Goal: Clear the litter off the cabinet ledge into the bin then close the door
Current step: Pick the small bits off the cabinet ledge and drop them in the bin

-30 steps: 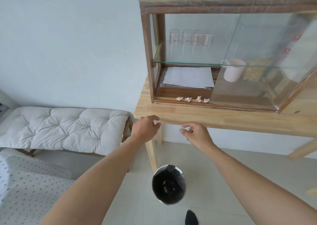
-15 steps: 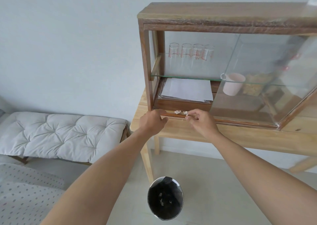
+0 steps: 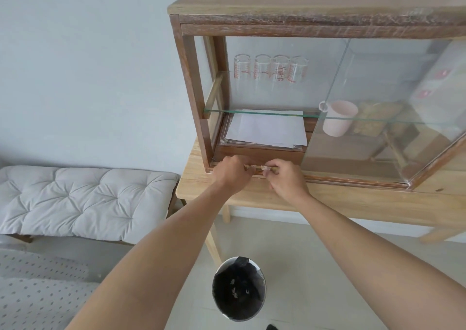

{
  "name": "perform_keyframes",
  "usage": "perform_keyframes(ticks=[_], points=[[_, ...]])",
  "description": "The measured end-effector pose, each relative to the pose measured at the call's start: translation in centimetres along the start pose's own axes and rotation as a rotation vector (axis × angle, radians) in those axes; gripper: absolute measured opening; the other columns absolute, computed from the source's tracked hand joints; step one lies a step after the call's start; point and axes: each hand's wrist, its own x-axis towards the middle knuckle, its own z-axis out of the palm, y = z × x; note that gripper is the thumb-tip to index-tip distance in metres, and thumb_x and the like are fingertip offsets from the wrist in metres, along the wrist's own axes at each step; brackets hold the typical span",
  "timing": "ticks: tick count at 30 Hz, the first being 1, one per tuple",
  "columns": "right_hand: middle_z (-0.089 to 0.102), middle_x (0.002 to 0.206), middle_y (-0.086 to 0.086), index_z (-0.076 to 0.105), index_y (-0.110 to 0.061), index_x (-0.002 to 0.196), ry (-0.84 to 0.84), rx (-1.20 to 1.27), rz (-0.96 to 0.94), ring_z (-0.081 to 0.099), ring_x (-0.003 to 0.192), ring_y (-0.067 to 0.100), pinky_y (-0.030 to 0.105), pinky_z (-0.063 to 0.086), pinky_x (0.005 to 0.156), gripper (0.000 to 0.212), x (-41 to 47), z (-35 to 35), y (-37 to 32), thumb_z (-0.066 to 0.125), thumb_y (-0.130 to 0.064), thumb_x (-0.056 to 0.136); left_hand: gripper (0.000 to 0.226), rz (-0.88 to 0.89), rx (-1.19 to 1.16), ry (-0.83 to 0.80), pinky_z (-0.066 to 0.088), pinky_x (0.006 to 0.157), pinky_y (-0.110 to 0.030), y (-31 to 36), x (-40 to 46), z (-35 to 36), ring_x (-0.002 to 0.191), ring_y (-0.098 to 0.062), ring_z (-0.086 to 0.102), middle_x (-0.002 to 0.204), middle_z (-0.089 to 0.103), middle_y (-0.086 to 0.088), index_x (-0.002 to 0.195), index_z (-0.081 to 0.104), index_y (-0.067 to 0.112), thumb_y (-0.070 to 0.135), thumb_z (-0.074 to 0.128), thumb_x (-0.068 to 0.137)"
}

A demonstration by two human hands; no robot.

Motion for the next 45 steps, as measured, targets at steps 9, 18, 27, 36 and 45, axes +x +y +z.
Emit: perform_keyframes(ticks=[9,18,27,36,45], points=[[0.068,0.057,-0.009,0.078,-0.024,0.102,-0.010,0.084,0.023,0.062,0.053,0.011,0.034,0.053,0.064,0.015,-3.3,-0.1,-0.3,0.071,-0.038,0.100,0.018,0.041,-0.095,0.028,0.051,0.068,-0.032,-1.1,-3.1,-1.2,0.094,-0.026,0.071,0.094,0.078,0.003,0.107,0.079,0.030,0.040,0.068,0.096],[0.073,0.060,-0.002,0.078,-0.025,0.103,-0.011,0.104,0.069,0.063,0.052,0.006,0.025,0.047,0.051,0.019,-10.1,0.7,-0.4,0.071,-0.042,0.099,0.019,0.039,-0.098,-0.059,0.053,0.071,-0.032,-4.0,-9.4,-1.9,0.088,-0.020,0.067,0.082,0.067,0.014,0.111,0.077,0.034,0.042,0.066,0.098],[0.071,0.055,-0.004,0.077,-0.029,0.100,-0.137,0.050,0.137,0.057,0.045,0.003,0.029,0.046,0.057,0.017,-15.5,5.2,3.8,0.069,-0.044,0.099,0.020,-0.017,-0.096,-0.159,0.049,0.066,-0.030,-8.6,-15.8,1.2,0.082,-0.017,0.064,0.083,0.063,0.014,0.113,0.077,0.032,0.040,0.064,0.098],[0.069,0.054,-0.007,0.078,-0.029,0.099,-0.301,-0.027,0.177,0.064,0.056,0.010,0.034,0.056,0.070,0.023,-17.8,9.6,8.3,0.068,-0.050,0.099,0.021,-0.160,-0.085,-0.277,0.048,0.065,-0.028,-10.7,-18.5,6.4,0.080,-0.016,0.064,0.090,0.069,0.011,0.114,0.075,0.033,0.043,0.066,0.098],[0.075,0.063,-0.006,0.072,-0.026,0.132,-0.416,-0.043,0.226,0.075,0.080,0.012,0.039,0.061,0.089,0.041,-17.4,11.6,10.6,0.072,-0.044,0.095,0.031,-0.258,-0.108,-0.318,0.054,0.072,-0.033,-10.7,-18.2,8.7,0.084,-0.016,0.067,0.093,0.073,0.009,0.127,0.069,0.035,0.042,0.067,0.098]])
